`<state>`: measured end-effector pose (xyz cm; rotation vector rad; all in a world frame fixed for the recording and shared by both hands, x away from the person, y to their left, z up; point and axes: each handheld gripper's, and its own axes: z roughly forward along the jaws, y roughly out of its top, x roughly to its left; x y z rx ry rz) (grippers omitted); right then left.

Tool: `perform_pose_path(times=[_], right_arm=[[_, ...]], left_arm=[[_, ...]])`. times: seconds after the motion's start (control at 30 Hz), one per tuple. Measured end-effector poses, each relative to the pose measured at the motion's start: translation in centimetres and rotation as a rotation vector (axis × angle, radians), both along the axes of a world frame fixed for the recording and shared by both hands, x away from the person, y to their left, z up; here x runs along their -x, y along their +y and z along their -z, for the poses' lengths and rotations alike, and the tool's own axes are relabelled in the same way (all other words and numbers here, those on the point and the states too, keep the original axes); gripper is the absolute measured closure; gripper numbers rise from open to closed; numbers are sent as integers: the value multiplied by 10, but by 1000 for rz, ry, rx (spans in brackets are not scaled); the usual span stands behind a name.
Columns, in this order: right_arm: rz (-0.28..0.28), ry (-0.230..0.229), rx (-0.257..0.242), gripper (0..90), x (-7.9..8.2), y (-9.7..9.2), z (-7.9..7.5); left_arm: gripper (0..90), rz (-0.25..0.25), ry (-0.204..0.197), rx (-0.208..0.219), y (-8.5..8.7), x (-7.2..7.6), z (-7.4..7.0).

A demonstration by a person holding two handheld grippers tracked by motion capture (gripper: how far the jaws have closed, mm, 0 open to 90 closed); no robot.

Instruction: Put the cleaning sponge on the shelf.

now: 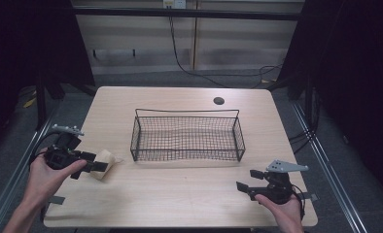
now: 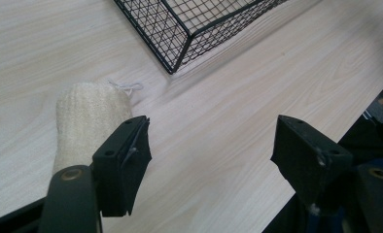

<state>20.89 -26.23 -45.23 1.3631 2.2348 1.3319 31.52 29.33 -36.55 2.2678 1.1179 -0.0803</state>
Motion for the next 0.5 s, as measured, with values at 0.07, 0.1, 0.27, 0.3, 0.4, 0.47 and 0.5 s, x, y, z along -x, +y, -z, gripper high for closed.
perform_pose_path(times=[0.07,0.1,0.27,0.3,0.4,0.47,0.5], right_arm=[[-2,-2,0,226,0,0,1],[-4,2,-1,226,0,0,1],[-6,24,-4,221,-1,1,2],[-7,26,-9,222,-1,1,2],[-7,24,-11,216,-1,0,2],[-6,25,-9,216,-1,0,3],[-6,32,-10,219,-1,0,3]], left_arm=[[292,-9,14,-9,-1,-5,1],[299,-20,33,-31,0,-8,2],[294,-31,92,-72,-2,-24,7],[293,-41,106,-79,-3,-27,9],[284,-32,134,-100,-4,-35,13],[288,-33,135,-118,-4,-39,16],[302,-38,133,-125,-3,-40,17]])
